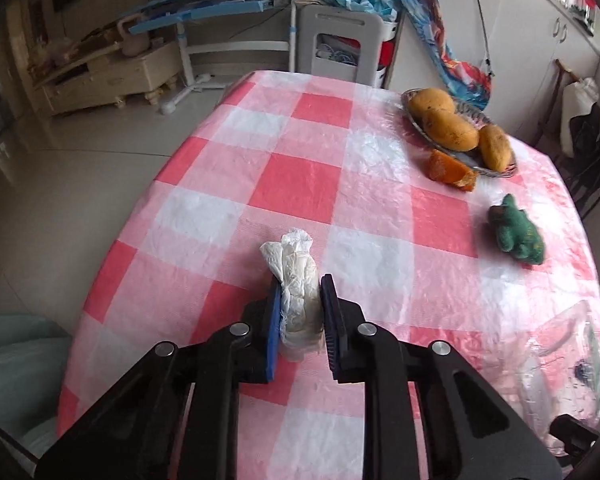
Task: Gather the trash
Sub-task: 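Grasp the clear plastic bottle with the right tool while the left tool grasps the white tissue, then carry bottle and tissue over the yellow basin and open both tools to drop them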
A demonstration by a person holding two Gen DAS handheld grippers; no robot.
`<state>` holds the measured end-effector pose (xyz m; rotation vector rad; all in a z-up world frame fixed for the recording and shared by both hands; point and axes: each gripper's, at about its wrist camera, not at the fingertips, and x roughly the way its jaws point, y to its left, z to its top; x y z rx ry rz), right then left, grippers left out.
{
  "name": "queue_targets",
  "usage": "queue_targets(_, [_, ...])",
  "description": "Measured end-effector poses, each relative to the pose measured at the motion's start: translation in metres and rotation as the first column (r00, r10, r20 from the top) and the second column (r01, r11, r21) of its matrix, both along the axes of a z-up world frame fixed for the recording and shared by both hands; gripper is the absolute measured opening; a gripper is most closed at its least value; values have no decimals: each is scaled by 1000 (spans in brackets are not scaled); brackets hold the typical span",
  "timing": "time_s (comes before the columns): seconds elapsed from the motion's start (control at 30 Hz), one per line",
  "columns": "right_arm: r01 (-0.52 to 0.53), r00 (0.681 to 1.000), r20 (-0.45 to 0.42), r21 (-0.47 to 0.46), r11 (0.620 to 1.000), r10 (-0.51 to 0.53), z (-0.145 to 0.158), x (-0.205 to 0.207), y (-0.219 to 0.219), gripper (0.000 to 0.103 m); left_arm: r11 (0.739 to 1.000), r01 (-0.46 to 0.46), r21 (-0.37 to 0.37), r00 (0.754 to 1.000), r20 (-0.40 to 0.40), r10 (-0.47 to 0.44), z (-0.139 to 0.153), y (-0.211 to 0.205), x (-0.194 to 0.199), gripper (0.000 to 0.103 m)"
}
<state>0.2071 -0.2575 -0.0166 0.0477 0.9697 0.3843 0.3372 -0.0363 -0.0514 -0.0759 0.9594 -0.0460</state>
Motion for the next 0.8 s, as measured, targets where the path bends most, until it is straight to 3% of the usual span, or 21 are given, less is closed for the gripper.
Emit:
queue_targets(0.3, [-37, 999, -4, 225, 974, 39, 16, -21, 8, 55, 982, 74, -172, 994, 88, -59, 40, 30, -97, 17])
queue_targets(0.5, [-72, 997, 17, 340, 938, 71, 15, -89, 40, 55, 979, 68, -192, 993, 113, -46, 52, 55, -169, 17])
queue_targets(0.63, [-122, 990, -26, 321, 939, 138, -5, -141, 74, 55, 980, 48, -193, 994, 107, -27, 50, 71, -204, 17])
queue_targets(0.8, [-221, 971, -56, 143, 965, 231, -25, -171, 117, 55, 976, 50, -212, 996, 89, -32, 42, 76, -242, 17])
